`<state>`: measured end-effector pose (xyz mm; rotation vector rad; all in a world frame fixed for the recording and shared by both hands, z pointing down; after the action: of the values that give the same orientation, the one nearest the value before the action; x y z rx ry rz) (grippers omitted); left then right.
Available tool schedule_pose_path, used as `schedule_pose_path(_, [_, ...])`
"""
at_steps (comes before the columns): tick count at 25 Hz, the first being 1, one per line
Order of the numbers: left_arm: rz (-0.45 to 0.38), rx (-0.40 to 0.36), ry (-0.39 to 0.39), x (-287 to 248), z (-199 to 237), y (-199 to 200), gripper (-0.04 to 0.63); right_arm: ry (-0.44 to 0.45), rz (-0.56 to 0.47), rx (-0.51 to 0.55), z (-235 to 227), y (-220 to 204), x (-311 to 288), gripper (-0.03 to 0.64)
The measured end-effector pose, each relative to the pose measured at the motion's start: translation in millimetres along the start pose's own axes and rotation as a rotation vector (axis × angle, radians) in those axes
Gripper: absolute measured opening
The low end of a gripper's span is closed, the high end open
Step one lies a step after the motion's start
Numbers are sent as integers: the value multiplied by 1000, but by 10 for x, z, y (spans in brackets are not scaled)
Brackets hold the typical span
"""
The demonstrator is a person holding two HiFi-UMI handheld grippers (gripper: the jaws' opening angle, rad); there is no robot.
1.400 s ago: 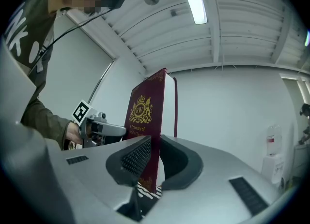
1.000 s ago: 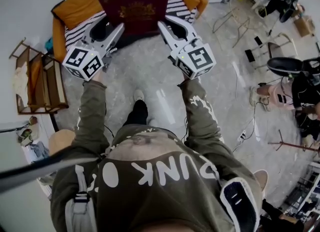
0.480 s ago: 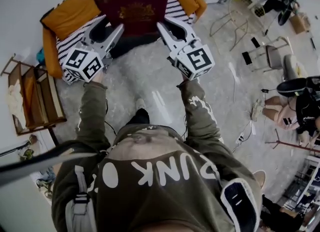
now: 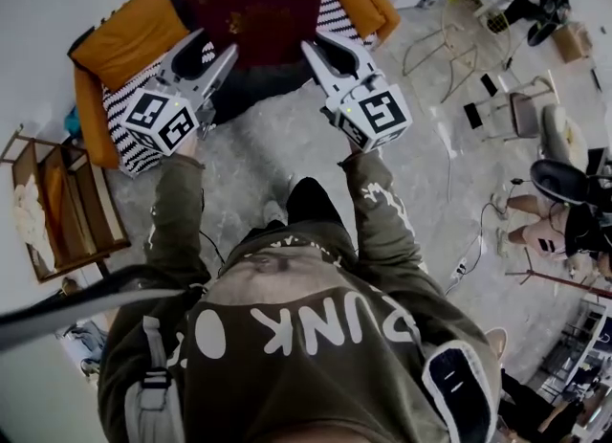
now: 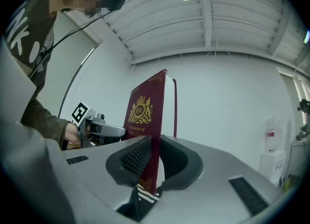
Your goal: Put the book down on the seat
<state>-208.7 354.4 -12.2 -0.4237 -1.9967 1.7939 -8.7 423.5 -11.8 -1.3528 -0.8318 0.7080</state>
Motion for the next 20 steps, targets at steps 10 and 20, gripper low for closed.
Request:
schedule_pose_path(10, [37, 20, 36, -491, 801, -254, 222, 29, -4, -41, -607, -234, -827, 63])
schedule_pose_path(20, [154, 94, 63, -1743, 1882, -544, 222, 54, 92, -161, -1951, -526, -1868, 63])
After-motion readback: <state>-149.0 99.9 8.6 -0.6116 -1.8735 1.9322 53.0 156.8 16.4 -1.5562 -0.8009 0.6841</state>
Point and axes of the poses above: the fingertips, and each gripper's own axes: x backward along the fingers, z to its left, y out of its top, the point moved 6 cm from there along x, backward along the fingers, and after that the axes turned 8 degrees about -x, right-handed, at the moved point
